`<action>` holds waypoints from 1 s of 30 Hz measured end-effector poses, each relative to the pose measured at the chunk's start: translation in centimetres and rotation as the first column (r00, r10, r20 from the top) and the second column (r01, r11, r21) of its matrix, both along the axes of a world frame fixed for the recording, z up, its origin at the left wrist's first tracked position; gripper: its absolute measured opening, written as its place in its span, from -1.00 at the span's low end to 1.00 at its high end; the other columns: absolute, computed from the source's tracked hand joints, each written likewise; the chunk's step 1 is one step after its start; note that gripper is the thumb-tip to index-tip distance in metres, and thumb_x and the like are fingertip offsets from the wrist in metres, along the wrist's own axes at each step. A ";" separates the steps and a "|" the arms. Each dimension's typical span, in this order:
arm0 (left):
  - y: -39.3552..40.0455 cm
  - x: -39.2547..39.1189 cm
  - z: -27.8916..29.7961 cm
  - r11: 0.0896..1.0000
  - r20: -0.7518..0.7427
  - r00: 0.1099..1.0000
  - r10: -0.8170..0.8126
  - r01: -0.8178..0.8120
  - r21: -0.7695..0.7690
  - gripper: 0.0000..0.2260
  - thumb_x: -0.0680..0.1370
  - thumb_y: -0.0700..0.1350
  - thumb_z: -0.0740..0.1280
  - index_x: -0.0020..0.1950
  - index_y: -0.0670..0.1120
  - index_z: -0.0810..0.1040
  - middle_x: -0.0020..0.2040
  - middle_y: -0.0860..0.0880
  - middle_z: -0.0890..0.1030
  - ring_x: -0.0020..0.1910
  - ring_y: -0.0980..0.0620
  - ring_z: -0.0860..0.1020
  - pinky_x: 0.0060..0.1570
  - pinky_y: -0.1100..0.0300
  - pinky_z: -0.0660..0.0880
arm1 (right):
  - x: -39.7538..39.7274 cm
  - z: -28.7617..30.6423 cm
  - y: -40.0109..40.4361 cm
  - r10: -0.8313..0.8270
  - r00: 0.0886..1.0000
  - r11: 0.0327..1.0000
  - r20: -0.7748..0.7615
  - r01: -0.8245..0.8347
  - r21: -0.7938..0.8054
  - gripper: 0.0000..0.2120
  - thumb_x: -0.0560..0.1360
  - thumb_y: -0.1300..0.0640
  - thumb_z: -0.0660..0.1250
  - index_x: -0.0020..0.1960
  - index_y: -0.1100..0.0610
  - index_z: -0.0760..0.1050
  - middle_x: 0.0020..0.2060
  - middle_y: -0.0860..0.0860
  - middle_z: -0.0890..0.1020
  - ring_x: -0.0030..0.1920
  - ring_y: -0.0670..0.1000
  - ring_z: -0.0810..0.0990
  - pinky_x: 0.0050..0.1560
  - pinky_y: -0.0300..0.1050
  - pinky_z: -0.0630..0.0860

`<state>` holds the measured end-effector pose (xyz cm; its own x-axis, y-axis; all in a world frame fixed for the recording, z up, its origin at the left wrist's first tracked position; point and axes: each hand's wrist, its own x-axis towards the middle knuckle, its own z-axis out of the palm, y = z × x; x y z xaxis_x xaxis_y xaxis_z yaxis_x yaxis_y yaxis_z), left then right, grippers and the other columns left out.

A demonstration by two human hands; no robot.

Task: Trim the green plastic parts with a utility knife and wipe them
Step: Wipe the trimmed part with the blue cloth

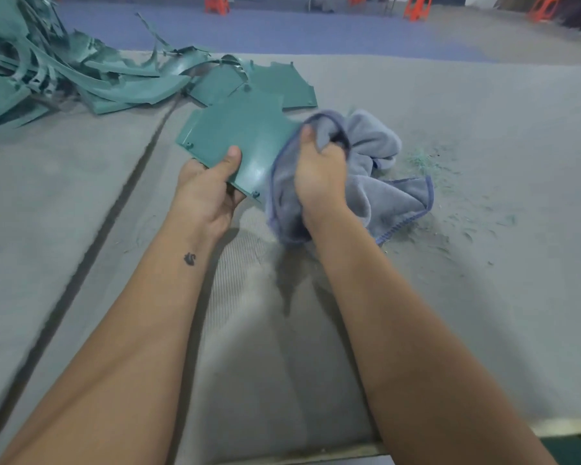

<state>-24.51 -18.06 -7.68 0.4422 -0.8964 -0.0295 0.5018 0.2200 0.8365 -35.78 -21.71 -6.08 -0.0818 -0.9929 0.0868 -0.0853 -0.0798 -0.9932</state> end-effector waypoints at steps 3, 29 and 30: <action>0.3 0.5 -0.2 0.998 0.086 0.994 -0.066 0.065 0.006 -0.85 0.59 -0.30 0.26 0.07 -0.09 0.56 -0.13 0.03 0.71 -0.13 0.05 0.68 -0.21 0.16 0.63 | -1.2 0.2 -0.8 -0.027 0.996 0.993 0.085 0.017 0.114 -0.75 0.63 -0.12 0.13 -0.01 0.07 0.35 -0.29 -0.14 0.45 -0.26 -0.15 0.42 -0.10 -0.21 0.34; 0.7 1.5 -1.1 0.987 0.151 0.980 -0.126 0.140 -0.083 -0.81 0.62 -0.28 0.21 0.16 -0.08 0.52 -0.05 0.07 0.70 -0.01 0.07 0.66 -0.11 0.18 0.61 | -1.7 -0.3 -1.7 -0.006 0.999 0.997 0.040 0.003 0.077 -0.78 0.64 -0.04 0.14 -0.09 0.05 0.41 -0.19 -0.09 0.52 -0.15 -0.07 0.51 0.01 -0.18 0.38; 0.7 1.4 -1.1 0.986 0.151 0.979 -0.133 0.147 -0.084 -0.81 0.62 -0.28 0.21 0.15 -0.09 0.53 -0.05 0.07 0.71 -0.02 0.07 0.66 -0.12 0.19 0.61 | -1.6 -0.5 -1.6 0.022 0.997 0.996 0.071 -0.028 0.089 -0.79 0.64 -0.01 0.13 -0.11 0.03 0.42 -0.20 -0.10 0.52 -0.14 -0.09 0.51 -0.04 -0.18 0.39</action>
<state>-23.08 -17.32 -8.78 0.3056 -0.9454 0.1132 0.4083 0.2375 0.8814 -37.37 -23.33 -6.54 -0.0597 -0.9982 -0.0083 -0.0143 0.0092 -0.9999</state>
